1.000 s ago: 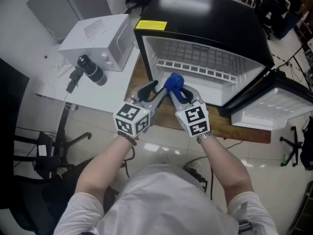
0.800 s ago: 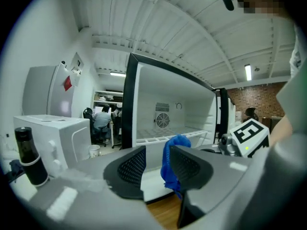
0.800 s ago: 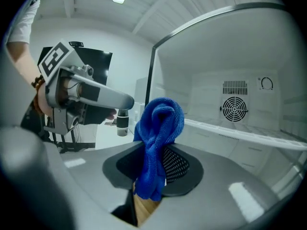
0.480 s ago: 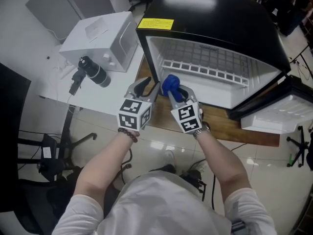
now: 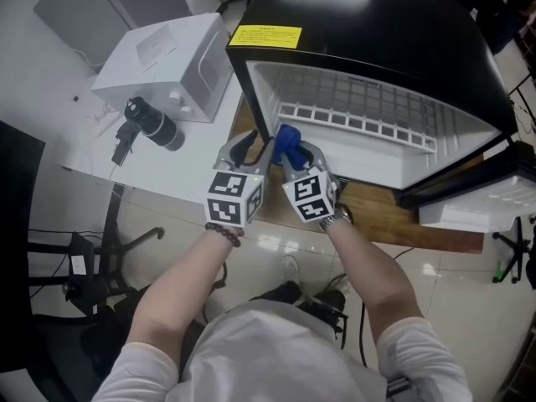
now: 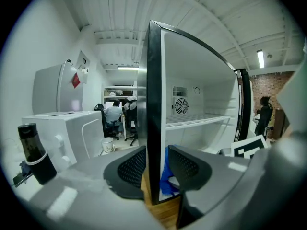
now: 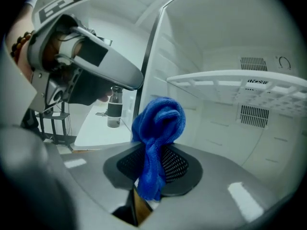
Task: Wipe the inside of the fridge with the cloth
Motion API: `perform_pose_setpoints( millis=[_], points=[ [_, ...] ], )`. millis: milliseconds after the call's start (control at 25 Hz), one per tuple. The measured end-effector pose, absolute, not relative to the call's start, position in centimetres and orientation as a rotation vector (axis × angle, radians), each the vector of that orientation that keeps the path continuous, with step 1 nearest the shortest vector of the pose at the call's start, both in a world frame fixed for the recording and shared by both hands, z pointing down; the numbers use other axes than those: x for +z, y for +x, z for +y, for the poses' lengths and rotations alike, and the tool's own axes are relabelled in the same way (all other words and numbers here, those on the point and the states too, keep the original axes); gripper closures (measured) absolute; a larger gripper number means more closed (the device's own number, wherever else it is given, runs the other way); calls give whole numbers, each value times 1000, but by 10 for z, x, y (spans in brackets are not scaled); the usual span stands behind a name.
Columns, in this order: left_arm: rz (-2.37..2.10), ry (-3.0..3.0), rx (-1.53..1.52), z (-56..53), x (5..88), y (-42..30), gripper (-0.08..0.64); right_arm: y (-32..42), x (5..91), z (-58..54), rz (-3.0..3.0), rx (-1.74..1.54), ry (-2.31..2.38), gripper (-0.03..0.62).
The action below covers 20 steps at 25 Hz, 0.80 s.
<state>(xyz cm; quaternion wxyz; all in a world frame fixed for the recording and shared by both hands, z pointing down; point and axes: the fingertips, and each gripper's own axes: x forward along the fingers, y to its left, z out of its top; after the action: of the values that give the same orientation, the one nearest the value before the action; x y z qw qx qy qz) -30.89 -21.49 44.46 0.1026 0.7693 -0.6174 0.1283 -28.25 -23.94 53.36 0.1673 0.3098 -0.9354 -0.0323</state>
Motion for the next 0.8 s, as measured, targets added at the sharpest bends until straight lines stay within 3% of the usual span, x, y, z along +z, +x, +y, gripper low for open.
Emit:
perform_pose_setpoints(
  millis=[800],
  points=[
    [-1874, 2242, 313, -226, 449, -309, 431, -283, 547, -294, -2632, -49, 1071, 511]
  ],
)
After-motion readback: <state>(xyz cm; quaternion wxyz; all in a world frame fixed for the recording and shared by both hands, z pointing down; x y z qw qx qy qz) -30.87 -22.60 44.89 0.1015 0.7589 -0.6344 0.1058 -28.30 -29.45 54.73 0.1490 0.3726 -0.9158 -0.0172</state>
